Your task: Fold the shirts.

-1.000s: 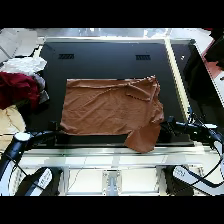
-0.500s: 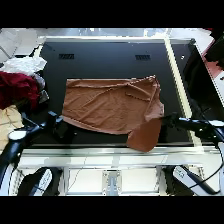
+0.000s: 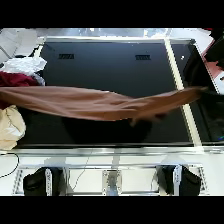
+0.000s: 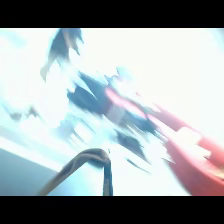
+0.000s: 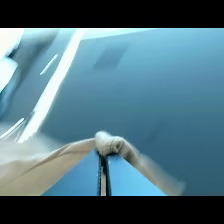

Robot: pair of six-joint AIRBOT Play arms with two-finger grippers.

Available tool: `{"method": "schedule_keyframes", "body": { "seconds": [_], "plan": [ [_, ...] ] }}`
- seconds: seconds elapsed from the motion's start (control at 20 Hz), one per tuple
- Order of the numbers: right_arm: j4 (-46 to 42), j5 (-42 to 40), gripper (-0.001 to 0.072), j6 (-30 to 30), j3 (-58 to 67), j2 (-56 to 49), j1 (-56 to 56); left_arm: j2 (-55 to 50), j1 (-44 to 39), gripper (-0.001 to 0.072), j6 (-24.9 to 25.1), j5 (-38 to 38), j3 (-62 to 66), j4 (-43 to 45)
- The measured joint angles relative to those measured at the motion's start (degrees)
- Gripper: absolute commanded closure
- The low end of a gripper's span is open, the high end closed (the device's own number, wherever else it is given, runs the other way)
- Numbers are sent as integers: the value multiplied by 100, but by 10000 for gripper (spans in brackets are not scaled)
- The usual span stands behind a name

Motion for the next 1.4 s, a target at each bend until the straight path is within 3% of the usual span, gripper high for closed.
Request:
{"method": "schedule_keyframes", "body": {
  "seconds": [0.15,0.45,0.7,0.9,1.1,1.25,1.4],
  "plan": [
    [-498,-339,702,216,1224,-72,-17,-868,24,698,188,-275,1128,857],
    [232,26,701,-138,1388,-2015,160,-3491,-90,698,1746,-951,1915,-278],
    [-72,-219,701,-411,946,-4286,1482,-5510,-909,697,2417,-870,2024,-334],
    [-442,-1519,701,-553,850,-5995,2708,-6902,-1491,697,2396,-33,2044,105],
    [-557,-2835,701,-573,855,-6918,3191,-7794,-1720,697,2225,800,2048,260],
    [-629,-3091,701,-575,1078,-7034,3136,-7956,-1631,697,2166,1060,2048,319],
    [-1095,-2658,701,-496,1440,-6822,2907,-7860,-1362,697,2144,927,2050,498]
  ]
}}
